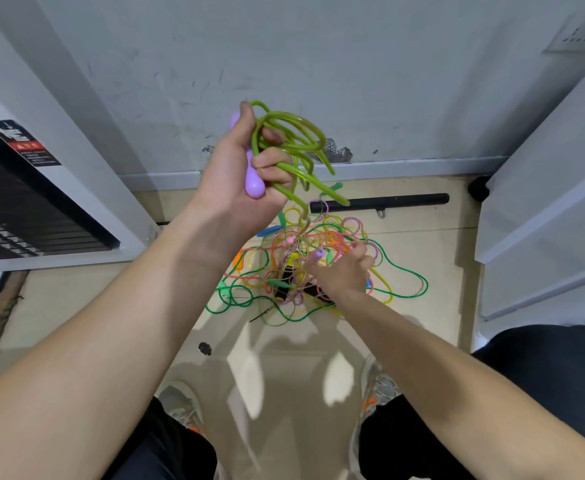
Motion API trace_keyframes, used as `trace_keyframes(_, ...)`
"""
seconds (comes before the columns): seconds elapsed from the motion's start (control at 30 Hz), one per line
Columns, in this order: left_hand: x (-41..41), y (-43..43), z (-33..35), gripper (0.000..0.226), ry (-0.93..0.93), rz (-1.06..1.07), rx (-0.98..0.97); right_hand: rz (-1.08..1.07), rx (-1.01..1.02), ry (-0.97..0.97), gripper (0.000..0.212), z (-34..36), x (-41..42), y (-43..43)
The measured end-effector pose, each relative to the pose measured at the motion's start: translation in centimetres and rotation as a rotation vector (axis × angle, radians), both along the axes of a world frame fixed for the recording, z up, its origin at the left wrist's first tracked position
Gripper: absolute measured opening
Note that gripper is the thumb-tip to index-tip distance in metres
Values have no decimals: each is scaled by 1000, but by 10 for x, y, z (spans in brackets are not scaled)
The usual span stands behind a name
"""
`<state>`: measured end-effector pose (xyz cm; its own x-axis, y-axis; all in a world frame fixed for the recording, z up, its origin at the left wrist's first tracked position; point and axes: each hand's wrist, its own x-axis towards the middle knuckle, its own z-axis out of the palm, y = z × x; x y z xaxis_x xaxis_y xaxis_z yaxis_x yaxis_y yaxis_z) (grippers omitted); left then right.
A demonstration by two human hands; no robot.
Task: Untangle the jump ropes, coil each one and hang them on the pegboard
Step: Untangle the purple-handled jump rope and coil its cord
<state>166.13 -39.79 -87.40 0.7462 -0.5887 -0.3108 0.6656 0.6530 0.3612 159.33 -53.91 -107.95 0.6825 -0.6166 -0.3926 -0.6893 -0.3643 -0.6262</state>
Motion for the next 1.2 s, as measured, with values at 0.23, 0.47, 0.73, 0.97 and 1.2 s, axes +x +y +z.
trace_keyframes(0.23, -11, 4, 22, 39, -15, 33, -31, 524, 21, 69, 56, -25, 17, -2)
trace_keyframes(0.47, 6, 31, 16, 27, -132, 145, 117, 469, 138, -84, 37, 10, 11, 6)
trace_keyframes(0.73, 30, 63, -82, 28, -696, 45, 1486, 115, 718, -259, 35, 89, 16, -6)
trace_keyframes(0.97, 20, 84, -96, 37, -939, -586, 2227, 112, 976, -151, 12, 119, 0, -20)
trace_keyframes(1.2, -19, 57, -90, 24, -640, -398, 1518, -92, 1249, -315, 10, 134, 1, -19)
